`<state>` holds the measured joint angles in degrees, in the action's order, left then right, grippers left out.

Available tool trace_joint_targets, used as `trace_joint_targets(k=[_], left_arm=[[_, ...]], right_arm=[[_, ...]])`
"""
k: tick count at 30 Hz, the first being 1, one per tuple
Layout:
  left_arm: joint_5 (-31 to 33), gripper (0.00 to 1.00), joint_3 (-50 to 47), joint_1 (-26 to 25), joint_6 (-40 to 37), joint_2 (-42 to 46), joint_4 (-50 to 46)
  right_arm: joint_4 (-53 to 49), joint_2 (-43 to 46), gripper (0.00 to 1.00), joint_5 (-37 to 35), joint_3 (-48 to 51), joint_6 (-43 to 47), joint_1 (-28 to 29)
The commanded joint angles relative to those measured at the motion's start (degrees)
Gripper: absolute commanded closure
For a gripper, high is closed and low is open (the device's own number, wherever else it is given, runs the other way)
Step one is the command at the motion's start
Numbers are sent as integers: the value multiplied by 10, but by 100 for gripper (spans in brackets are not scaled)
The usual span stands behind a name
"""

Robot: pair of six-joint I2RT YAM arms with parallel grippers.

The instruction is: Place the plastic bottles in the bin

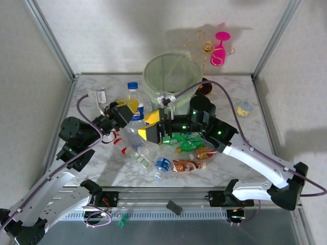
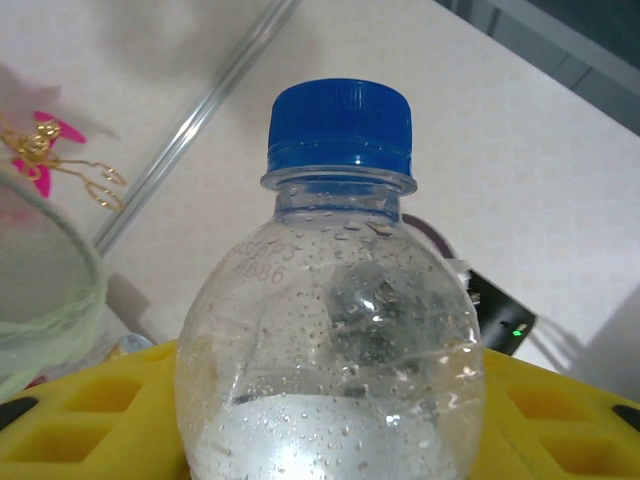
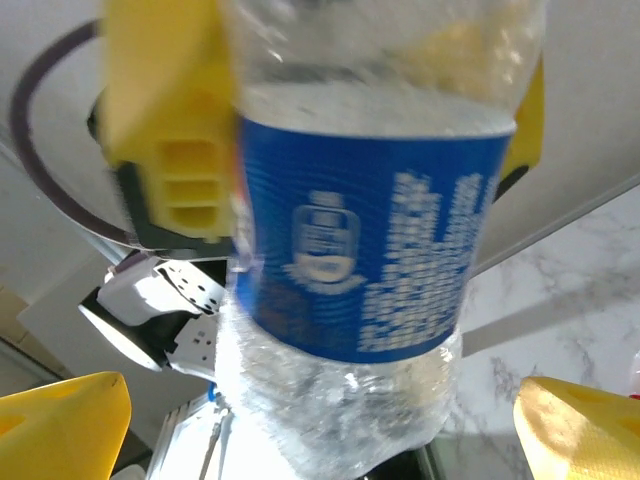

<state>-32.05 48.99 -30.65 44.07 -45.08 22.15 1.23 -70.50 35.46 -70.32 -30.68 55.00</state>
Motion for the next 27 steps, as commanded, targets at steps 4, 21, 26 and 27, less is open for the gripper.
trace_joint_targets(k=[4, 21, 26, 27], left_arm=[[-5, 46, -12, -24, 16, 8, 54], [31, 45, -12, -70, -6, 4, 42], [30, 41, -3, -70, -15, 0, 24], [30, 41, -3, -70, -16, 1, 22]], right_arm=[[69, -17, 5, 18, -12, -27, 12], [98, -8, 28, -12, 6, -49, 13], [91, 1, 35, -26, 8, -45, 13], [90, 1, 37, -25, 7, -44, 13]])
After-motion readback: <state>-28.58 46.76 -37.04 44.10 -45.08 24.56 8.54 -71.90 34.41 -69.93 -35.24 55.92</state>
